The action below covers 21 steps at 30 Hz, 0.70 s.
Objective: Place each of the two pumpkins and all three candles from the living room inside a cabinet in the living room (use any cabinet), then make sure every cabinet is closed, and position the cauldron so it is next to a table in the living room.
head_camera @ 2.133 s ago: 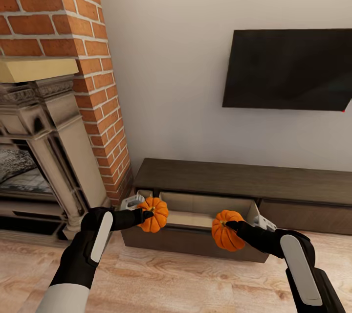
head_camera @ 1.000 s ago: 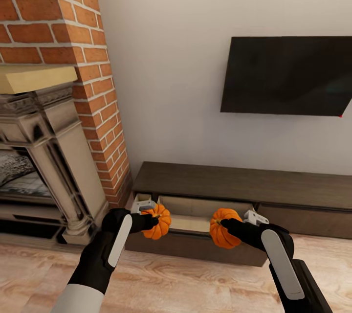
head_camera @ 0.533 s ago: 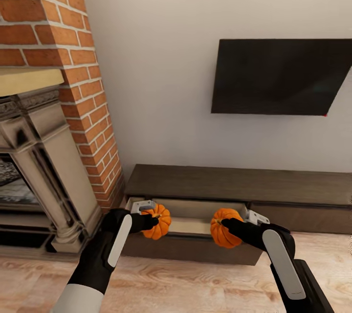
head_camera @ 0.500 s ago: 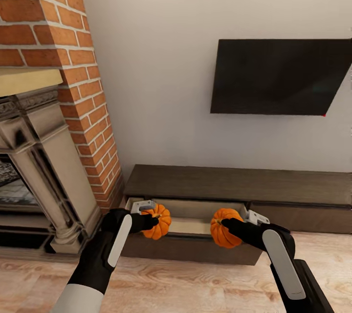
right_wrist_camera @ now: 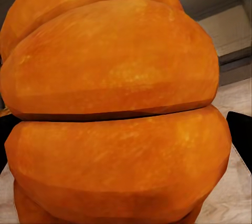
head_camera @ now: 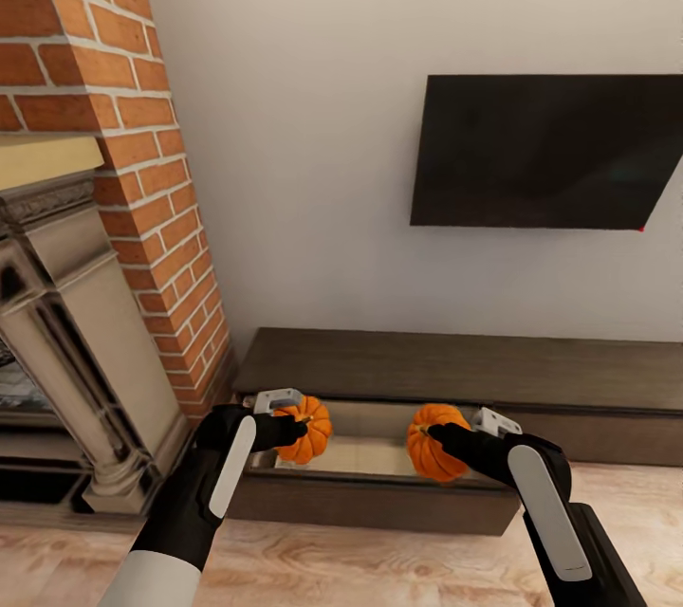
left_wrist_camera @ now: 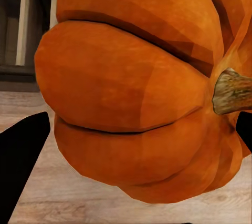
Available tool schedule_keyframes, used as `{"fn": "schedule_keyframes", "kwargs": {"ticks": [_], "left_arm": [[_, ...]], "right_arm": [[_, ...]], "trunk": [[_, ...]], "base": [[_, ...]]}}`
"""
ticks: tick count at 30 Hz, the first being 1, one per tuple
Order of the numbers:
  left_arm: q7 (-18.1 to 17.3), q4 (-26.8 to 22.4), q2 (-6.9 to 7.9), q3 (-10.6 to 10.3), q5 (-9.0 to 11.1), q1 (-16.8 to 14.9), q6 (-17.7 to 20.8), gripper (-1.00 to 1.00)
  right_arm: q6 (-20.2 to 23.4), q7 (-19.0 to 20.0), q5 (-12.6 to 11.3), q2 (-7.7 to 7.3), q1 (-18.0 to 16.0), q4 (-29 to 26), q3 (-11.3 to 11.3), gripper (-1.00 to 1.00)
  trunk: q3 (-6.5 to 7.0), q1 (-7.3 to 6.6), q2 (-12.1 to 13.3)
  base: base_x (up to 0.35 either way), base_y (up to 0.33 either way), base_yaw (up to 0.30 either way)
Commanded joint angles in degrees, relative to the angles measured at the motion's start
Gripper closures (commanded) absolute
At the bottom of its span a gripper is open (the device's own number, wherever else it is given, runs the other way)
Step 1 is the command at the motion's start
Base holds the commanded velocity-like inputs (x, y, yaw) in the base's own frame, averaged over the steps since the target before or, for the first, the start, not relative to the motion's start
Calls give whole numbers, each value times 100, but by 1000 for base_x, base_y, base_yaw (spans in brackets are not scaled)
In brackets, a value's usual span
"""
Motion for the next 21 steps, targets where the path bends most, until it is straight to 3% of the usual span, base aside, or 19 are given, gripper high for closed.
{"fn": "schedule_keyframes", "kwargs": {"ticks": [1,6,13,21], "left_arm": [[3,0,1,-1,6,0,-1,100],[3,0,1,5,6,0,-1,100],[2,0,1,2,20,0,-1,100],[3,0,-6,0,28,0,-1,100]], "right_arm": [[-5,7,-10,-7,0,0,0,100],[-5,12,-14,-2,0,3,0,100],[-5,8,-15,26,0,1,5,100],[-29,-26,-15,49,0,15,253,100]], "trunk": [[0,0,0],[0,0,0],[0,0,0],[0,0,0]], "base": [[293,-58,-65],[311,-18,-166],[263,-1,-23],[131,-83,116]]}}
